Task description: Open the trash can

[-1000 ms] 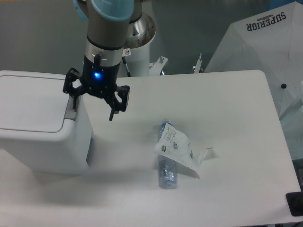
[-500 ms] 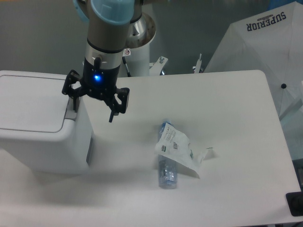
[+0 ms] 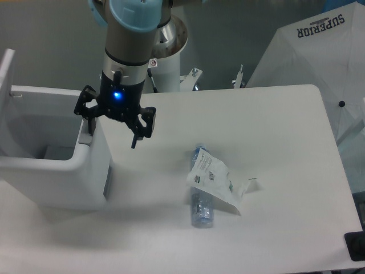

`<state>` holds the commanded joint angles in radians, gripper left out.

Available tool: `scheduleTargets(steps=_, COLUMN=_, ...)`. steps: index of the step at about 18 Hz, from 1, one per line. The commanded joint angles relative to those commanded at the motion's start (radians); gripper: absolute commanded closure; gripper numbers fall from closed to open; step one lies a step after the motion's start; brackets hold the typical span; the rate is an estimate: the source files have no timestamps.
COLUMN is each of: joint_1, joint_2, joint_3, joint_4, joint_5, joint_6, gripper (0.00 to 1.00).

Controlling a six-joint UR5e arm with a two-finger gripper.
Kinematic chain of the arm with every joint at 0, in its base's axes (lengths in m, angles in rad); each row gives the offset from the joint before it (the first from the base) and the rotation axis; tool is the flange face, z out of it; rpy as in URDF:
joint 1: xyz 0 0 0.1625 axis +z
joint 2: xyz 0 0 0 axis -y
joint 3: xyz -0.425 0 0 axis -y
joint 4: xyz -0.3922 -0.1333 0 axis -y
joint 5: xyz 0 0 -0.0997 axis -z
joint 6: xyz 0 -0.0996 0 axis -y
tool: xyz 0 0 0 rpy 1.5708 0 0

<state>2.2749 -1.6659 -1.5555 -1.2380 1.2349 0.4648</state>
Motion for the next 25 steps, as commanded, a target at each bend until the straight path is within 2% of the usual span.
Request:
scheduleTargets(steps=5, joint_1=0.014, joint_2=-0.003, joint_3=0.009, joint_4=0.052, joint_5=0.000, joint_6=0.003, gripper=0.00)
scheduleTargets(steps=10, joint_1=0.127, joint_2=-0.005, joint_3=0.009, joint_4=0.103, joint_5=0.000, joint_6=0.011, gripper=0.00)
scheduleTargets(steps=13, joint_1=0.192, joint_2=-0.043, joint_3=0.006, joint_4=0.147, joint_5=0.002, joint_6=0.018, gripper=0.00)
scheduleTargets(steps=16, joint_1=0.259, joint_2=-0.067, joint_3=-0.005, joint_4=0.163, joint_5=0.005, joint_6=0.118, gripper=0.00)
scheduleTargets(steps=22, joint_1=0.377, joint_2=-0.152, joint_3=-0.012, joint_4=0.164, joint_5=0.008, joint_6=0.305, gripper=0.00)
scheduleTargets(steps=25, joint_1=0.403, joint_2=-0.187, joint_3=-0.014, joint_4=0.166, joint_5=0.112, joint_6=0.426, gripper=0.00)
